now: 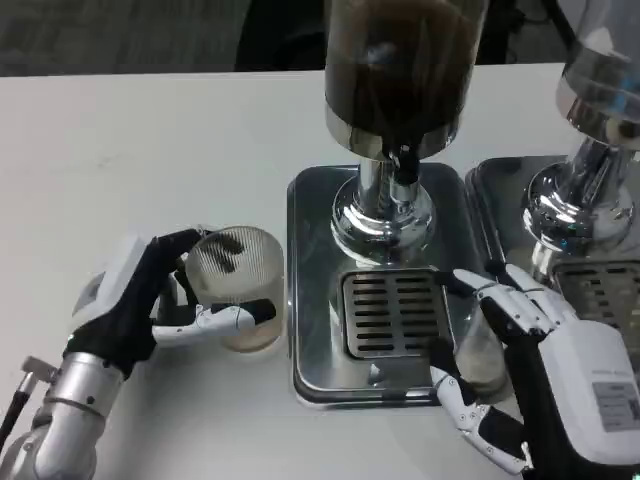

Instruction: Grasp the cup under the faucet to collect the drink, then remove the cup.

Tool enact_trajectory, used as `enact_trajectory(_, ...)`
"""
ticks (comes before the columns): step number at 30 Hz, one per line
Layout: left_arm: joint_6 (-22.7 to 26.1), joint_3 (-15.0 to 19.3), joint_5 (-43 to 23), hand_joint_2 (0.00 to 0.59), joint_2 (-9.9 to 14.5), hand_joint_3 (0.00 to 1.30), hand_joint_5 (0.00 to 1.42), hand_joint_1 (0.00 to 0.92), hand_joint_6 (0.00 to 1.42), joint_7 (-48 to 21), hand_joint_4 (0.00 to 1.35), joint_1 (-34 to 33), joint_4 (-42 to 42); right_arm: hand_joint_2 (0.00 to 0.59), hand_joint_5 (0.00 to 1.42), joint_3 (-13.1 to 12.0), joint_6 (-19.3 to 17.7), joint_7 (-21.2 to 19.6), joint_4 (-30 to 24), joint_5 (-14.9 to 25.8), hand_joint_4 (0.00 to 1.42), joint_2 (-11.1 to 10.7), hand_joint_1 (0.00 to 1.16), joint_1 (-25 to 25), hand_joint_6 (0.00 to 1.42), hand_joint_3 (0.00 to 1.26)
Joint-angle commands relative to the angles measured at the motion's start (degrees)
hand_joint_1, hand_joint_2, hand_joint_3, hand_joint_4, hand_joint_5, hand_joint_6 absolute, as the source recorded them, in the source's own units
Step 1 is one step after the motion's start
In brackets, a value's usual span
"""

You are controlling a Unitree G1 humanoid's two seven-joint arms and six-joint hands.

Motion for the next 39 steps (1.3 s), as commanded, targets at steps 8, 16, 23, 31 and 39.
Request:
enact_trajectory(8,-2.4,4.6,-1.2,0.000,1.8,0.68,1.04,0.673,1.36,2.7,0.77,2.6,-3.0,0.472,0.19,0.8,-0.7,-0.1,1.0,1.1,0.35,-0.2,0.51,-0.9,0.23,0.33)
enact_trajectory(16,-5.2,8.0,-1.0,0.000,3.4,0.68,1.04,0.675,1.35,3.2,0.78,3.5,-7.9,0.472,0.20,0.9,-1.1,-0.3,1.5,1.6,0.35,-0.3,0.51,-1.4,0.23,0.33)
enact_trajectory(23,-5.8,7.0,0.5,0.000,2.6,0.69,1.04,0.676,1.36,2.0,0.78,3.2,-11.2,0.471,0.20,1.1,-1.2,-0.3,1.8,1.8,0.35,-0.2,0.51,-2.1,0.23,0.33)
enact_trajectory(31,-6.0,5.7,1.4,0.000,1.9,0.69,1.04,0.676,1.36,0.9,0.78,2.4,-11.8,0.466,0.20,1.6,-1.0,-0.8,1.7,1.5,0.35,0.3,0.51,-1.7,0.23,0.34)
enact_trajectory(39,-6.5,4.6,2.0,0.000,1.1,0.69,1.03,0.676,1.36,-0.2,0.78,1.1,-12.2,0.465,0.20,2.2,-0.6,-2.3,1.7,0.8,0.35,1.3,0.51,-1.1,0.23,0.34)
